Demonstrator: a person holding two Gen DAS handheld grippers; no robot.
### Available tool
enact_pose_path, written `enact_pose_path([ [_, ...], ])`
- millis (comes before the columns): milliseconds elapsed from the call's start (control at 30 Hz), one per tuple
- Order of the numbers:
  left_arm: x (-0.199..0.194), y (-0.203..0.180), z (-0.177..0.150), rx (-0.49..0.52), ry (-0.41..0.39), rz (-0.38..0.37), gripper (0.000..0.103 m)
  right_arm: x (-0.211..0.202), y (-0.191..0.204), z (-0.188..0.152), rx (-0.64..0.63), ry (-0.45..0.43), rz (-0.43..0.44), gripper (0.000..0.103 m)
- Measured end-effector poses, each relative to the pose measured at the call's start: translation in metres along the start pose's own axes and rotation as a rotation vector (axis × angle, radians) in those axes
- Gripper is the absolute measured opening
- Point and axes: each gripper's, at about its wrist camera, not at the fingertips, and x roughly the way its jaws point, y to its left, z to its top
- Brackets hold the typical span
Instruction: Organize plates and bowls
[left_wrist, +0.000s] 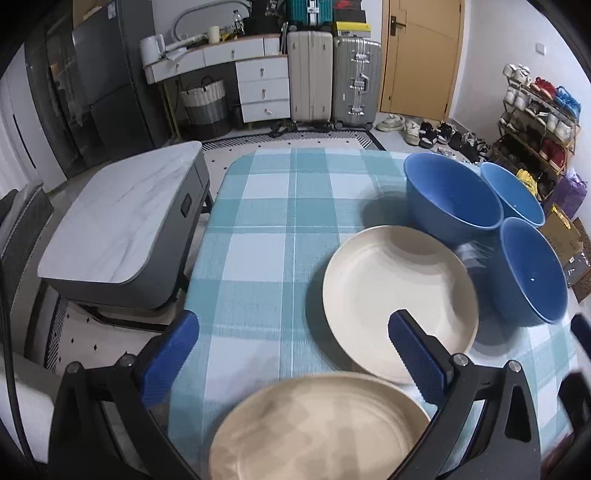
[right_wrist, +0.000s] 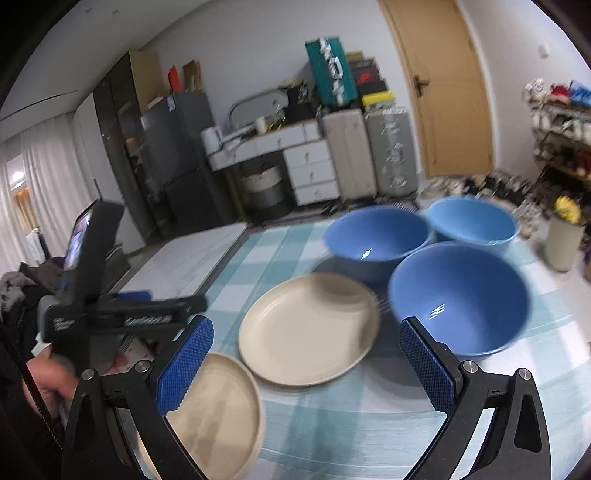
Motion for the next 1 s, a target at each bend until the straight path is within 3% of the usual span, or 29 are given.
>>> enact_pose_path([
  [200,0.044,-0.008,0.015,0.051,0.122,-0.09,0.103,0.035,-0.005,-0.004,0.028,0.065,0.019,0.102],
  [267,0.057,-0.012,0.019,0.072,0.15,-0.08,0.103,0.042,-0.01,-0.005,0.047,0.08,0.014,0.102],
  [500,0.091,-0.015,0.024,0.1,0.246,-0.123,0.101,0.048,-0.018,-0.013,0.103,0.06,-0.003,0.102],
  [700,0.104,-0.021,0.03,0.13,0.275,-0.129,0.101,0.084,-0.03,-0.026,0.167,0.183,-0.019,0.102],
  [833,0.11,-0.022,0.03,0.122,0.309,-0.186,0.093,0.097,-0.038,-0.034,0.209,0.22,-0.02,0.102],
  [1000,0.115,-0.029,0.031,0.184,0.31,-0.184,0.083,0.099,-0.041,-0.036,0.214,0.224,-0.02,0.102],
])
